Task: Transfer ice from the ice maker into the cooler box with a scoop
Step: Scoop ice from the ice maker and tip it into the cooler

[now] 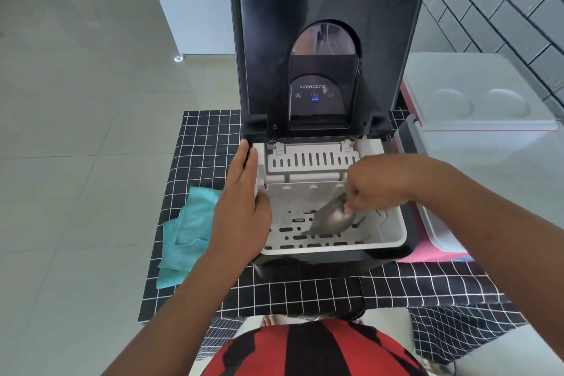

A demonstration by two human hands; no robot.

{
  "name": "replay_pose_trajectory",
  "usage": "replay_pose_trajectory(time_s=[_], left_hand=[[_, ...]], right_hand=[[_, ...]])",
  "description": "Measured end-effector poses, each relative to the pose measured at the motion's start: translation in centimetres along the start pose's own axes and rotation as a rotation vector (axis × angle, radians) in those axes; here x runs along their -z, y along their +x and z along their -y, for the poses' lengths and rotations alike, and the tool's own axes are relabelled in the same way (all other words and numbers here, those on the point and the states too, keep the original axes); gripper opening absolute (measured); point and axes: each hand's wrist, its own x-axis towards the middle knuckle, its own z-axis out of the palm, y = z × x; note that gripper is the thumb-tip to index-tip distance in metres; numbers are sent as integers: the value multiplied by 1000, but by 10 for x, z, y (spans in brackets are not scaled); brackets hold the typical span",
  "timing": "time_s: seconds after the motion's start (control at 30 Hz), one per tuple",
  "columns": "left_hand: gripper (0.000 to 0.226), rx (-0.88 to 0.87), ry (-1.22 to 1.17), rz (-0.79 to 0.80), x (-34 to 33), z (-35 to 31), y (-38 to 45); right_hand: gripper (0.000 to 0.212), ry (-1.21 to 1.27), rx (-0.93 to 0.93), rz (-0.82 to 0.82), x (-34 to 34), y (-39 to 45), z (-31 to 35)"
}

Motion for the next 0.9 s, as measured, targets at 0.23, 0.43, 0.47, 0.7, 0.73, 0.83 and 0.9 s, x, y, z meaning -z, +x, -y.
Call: replay_pose_trajectory(time_s=[0.23, 0.43, 0.47, 0.7, 0.73, 0.83, 0.9], left_hand=[[69, 1, -3, 0, 0, 1, 0], [71, 3, 15, 4, -1, 3, 1], [71, 1, 18, 2, -1, 3, 0], [70, -1, 11, 7, -1, 3, 1], [70, -3, 8, 4, -1, 3, 1], [70, -3, 5, 0, -1, 3, 0], [70, -1, 7, 2, -1, 3, 0]], right_hand=[[22, -27, -61, -197, -26, 0, 7], [19, 94, -11, -207, -48, 10, 17], [20, 146, 1, -177, -52, 13, 21], [30, 308, -28, -133, -62, 21, 26], [31, 316, -30, -125, -62, 21, 26], [32, 352, -38, -114, -59, 22, 24], [34, 373, -52, -119, -59, 23, 23]])
